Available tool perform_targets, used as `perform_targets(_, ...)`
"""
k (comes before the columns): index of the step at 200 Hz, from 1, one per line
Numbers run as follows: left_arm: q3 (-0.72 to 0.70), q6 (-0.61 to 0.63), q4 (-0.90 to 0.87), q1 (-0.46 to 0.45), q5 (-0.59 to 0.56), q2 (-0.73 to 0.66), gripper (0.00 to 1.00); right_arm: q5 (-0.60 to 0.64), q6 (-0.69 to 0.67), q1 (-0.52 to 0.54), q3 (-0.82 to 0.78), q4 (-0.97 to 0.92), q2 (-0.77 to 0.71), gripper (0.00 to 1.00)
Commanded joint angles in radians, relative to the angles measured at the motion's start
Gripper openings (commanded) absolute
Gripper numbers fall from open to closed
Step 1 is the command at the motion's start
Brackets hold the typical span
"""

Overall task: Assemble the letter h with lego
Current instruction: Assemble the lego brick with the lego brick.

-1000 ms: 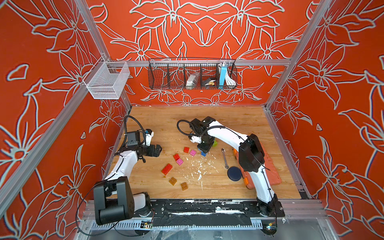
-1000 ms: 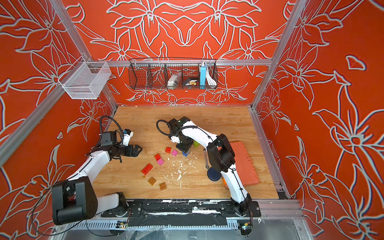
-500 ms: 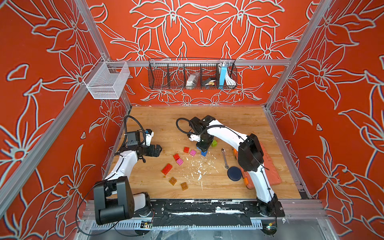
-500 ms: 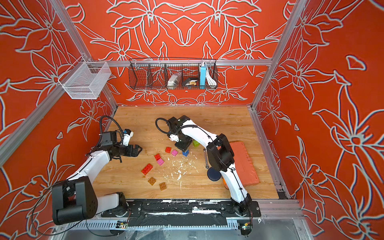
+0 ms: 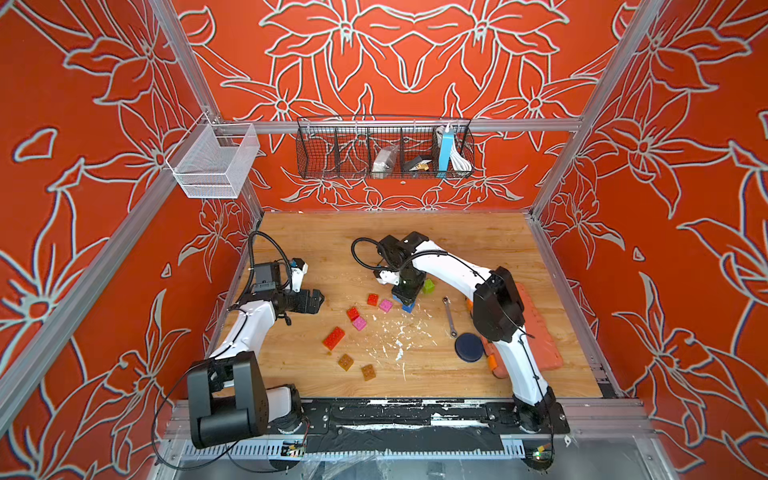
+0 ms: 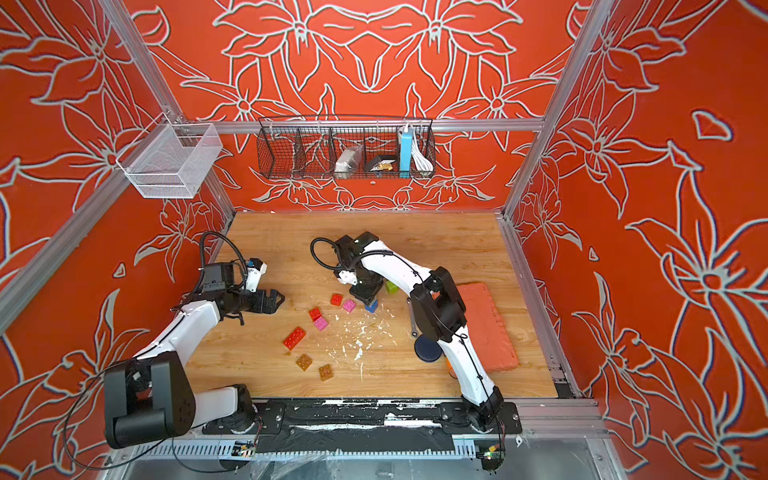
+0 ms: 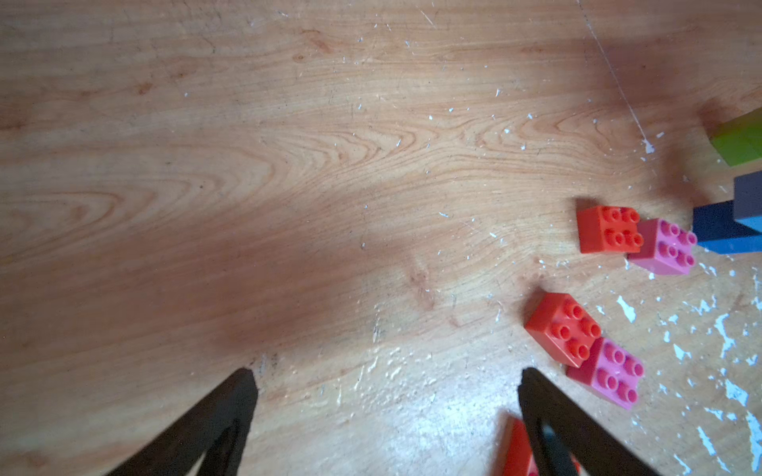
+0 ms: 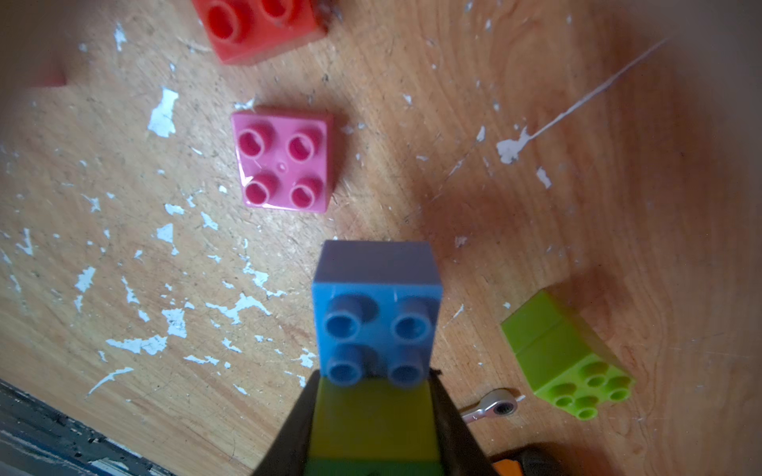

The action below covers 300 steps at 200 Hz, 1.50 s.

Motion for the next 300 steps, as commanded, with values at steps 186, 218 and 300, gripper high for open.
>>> perform_targets(186,0.023,0.014,-0.017,0.006,0.005,0.014,1.0,-0.085,-0.089,-0.004,-0.057,0.014,0.013,0.29)
perform_targets(218,0.019,0.015,-0.015,0.006,0.01,0.01,1.0,-0.057,-0.107,0.009,-0.005,-0.023,0.045,0.29)
perform_targets(300,0.02,0.016,-0.015,0.007,0.009,0.013,1.0,-0.054,-0.112,0.028,0.094,-0.082,0.067,0.29)
